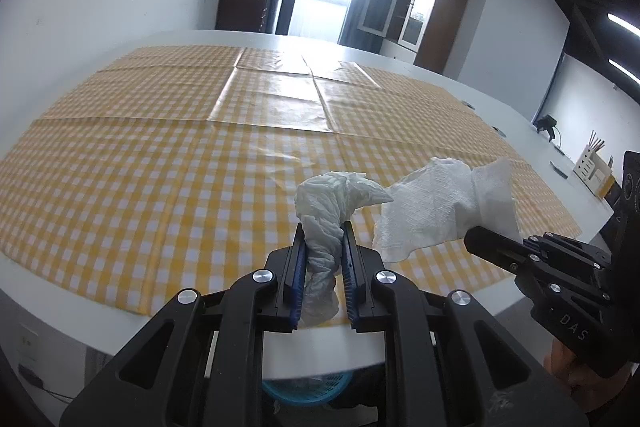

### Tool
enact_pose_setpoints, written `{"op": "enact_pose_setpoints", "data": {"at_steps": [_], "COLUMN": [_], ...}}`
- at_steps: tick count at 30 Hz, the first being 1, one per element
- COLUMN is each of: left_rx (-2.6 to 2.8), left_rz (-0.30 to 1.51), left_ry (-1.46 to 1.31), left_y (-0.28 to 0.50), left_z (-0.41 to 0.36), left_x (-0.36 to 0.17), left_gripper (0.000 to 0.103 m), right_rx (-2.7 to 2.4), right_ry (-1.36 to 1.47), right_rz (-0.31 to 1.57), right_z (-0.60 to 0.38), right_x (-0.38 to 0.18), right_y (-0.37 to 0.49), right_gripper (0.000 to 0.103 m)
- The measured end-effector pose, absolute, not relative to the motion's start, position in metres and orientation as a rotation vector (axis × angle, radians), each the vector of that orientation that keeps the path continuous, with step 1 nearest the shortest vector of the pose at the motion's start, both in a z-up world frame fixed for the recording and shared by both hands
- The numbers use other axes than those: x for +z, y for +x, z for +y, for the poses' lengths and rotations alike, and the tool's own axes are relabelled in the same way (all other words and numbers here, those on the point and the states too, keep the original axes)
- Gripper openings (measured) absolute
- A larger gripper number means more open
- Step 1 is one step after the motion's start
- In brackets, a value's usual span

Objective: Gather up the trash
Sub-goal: 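Carry the tissue and napkin down over the blue wastebasket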

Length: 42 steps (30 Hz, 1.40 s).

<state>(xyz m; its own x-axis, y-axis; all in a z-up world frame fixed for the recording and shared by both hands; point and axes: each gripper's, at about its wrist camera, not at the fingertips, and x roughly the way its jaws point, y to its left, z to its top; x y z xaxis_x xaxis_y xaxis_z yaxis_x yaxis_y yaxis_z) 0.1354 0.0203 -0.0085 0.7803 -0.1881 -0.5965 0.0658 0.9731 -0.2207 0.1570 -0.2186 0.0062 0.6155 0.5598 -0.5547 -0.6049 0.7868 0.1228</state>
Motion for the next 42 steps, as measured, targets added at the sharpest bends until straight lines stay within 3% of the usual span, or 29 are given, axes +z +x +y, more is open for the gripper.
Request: {"op": "enact_pose_setpoints", "data": {"at_steps": [21,31,42], "left_rx": [-0.226,-0.243,-0.218], "left_rz": [0.623,0.688,0.807], "left_ry": [-0.106,-0.083,-0.133], "left_y": [0.017,-0.024,-0.017], "left_z": [-0.026,-0.032,-0.014], "left_x": [-0.013,-0.049,-0.106], "left_gripper": [0.015,0.016,0.016], "right_rx": [0.748,0.749,0.71], "right_ry": [-0.135,-0.169,-0.179], "right_rz": [0.557,0.639,0.79], "right_z": [-0.258,-0.267,-0.264], "right_x": [0.009,-0.024,-0.09], "right_y": [0.028,-0.013,0.002], "right_gripper": [0.003,0.003,0.003]}}
